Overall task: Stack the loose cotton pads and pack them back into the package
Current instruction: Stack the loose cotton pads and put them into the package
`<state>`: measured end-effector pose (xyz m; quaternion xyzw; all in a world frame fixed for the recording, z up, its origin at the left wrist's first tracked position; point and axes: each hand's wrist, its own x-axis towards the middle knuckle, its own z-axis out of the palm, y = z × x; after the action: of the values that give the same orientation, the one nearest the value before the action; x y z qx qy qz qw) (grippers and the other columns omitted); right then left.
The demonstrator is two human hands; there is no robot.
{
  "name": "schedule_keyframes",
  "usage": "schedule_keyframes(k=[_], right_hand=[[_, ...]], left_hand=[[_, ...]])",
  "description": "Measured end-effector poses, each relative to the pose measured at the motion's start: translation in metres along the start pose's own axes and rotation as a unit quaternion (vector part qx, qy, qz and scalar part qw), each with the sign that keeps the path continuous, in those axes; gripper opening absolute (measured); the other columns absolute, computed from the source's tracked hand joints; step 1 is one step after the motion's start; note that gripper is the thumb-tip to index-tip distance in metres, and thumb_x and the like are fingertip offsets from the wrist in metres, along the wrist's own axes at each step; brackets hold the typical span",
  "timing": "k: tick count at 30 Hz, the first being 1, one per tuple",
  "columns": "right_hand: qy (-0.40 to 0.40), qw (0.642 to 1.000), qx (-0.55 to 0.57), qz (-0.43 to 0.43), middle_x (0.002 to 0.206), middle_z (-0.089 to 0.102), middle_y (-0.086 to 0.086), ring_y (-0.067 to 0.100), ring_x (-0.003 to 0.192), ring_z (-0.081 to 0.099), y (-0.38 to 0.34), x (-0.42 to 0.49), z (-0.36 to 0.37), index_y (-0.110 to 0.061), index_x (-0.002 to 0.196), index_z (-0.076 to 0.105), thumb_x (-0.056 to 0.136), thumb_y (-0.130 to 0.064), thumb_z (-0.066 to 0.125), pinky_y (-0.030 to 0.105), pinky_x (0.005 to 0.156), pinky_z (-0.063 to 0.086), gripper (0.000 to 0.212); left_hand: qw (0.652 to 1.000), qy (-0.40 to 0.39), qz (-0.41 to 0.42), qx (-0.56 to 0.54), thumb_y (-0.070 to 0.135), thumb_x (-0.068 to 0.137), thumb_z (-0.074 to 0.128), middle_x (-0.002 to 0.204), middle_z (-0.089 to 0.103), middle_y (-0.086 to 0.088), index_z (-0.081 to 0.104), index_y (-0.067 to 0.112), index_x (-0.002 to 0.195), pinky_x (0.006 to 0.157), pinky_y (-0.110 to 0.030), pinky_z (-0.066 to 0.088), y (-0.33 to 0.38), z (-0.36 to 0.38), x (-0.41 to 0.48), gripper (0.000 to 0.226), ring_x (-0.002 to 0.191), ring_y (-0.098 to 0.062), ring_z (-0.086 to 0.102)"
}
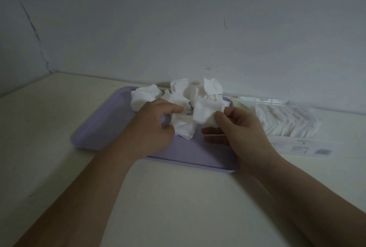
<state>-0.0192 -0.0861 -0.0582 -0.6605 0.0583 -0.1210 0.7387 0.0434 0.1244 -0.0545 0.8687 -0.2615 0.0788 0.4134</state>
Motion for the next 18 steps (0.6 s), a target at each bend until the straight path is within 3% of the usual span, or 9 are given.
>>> schedule_keyframes(k=[2,4,6,8,12,15,18], right_hand=[[0.008,1.000,0.007,0.004,0.087,0.075,0.010,0.038,0.080,0.077,-0.002,0.000,0.001,-0.005,0.101,0.066,0.104,-0.010,0.055,0.048,0.073,0.064,0.012],[0.013,1.000,0.010,0.010,0.093,0.074,0.016,0.042,0.082,0.076,-0.003,0.000,0.002,-0.007,0.102,0.063,0.105,-0.010,0.053,0.048,0.073,0.064,0.011],[0.017,1.000,0.010,0.008,0.097,0.074,0.020,0.043,0.083,0.076,-0.003,0.001,0.002,-0.008,0.101,0.063,0.105,-0.010,0.052,0.046,0.073,0.064,0.011],[0.018,1.000,0.014,0.000,0.097,0.074,0.021,0.042,0.083,0.077,-0.003,0.001,0.000,-0.011,0.099,0.065,0.105,-0.009,0.052,0.046,0.074,0.064,0.015],[0.021,1.000,0.008,-0.007,0.093,0.074,0.018,0.042,0.082,0.077,-0.002,0.002,0.001,-0.012,0.098,0.065,0.105,-0.010,0.052,0.046,0.074,0.063,0.015],[0.024,1.000,0.007,-0.008,0.093,0.075,0.016,0.041,0.082,0.077,-0.001,0.002,0.001,-0.013,0.098,0.065,0.105,-0.011,0.053,0.045,0.073,0.062,0.013],[0.024,1.000,0.005,-0.010,0.090,0.076,0.014,0.040,0.082,0.077,-0.001,0.002,0.001,-0.011,0.102,0.066,0.105,-0.009,0.052,0.041,0.070,0.063,0.014]], left_hand=[[0.999,-0.043,0.009,-0.019,-0.003,0.083,0.071,0.117,0.066,0.014,0.070,0.027,0.118,0.092,-0.005,0.042,-0.004,0.003,-0.003,0.046,0.105,0.012,0.060],[0.999,-0.043,0.019,0.001,0.009,0.084,0.078,0.116,0.068,0.009,0.070,0.019,0.122,0.092,-0.012,0.049,-0.009,0.008,-0.003,0.040,0.105,0.001,0.064],[0.999,-0.031,0.011,0.025,0.021,0.084,0.083,0.113,0.066,0.014,0.070,0.022,0.124,0.090,-0.009,0.047,-0.011,0.010,-0.002,0.042,0.102,-0.003,0.063],[0.999,-0.019,0.004,0.036,0.029,0.084,0.083,0.106,0.066,0.021,0.072,0.027,0.117,0.085,-0.005,0.043,-0.011,0.009,-0.001,0.035,0.096,0.001,0.062],[0.998,-0.014,0.032,0.047,0.027,0.092,0.074,0.096,0.068,0.016,0.074,0.029,0.097,0.082,-0.020,0.049,-0.009,0.010,0.001,0.006,0.090,-0.001,0.065],[0.999,-0.031,0.015,0.043,0.022,0.090,0.074,0.099,0.069,0.016,0.074,0.030,0.104,0.082,-0.018,0.048,-0.013,0.008,0.001,0.016,0.092,0.000,0.066],[0.998,-0.043,0.017,0.039,0.025,0.079,0.080,0.104,0.069,0.011,0.075,0.025,0.113,0.088,-0.034,0.058,-0.013,0.009,-0.003,0.035,0.092,-0.011,0.070]])
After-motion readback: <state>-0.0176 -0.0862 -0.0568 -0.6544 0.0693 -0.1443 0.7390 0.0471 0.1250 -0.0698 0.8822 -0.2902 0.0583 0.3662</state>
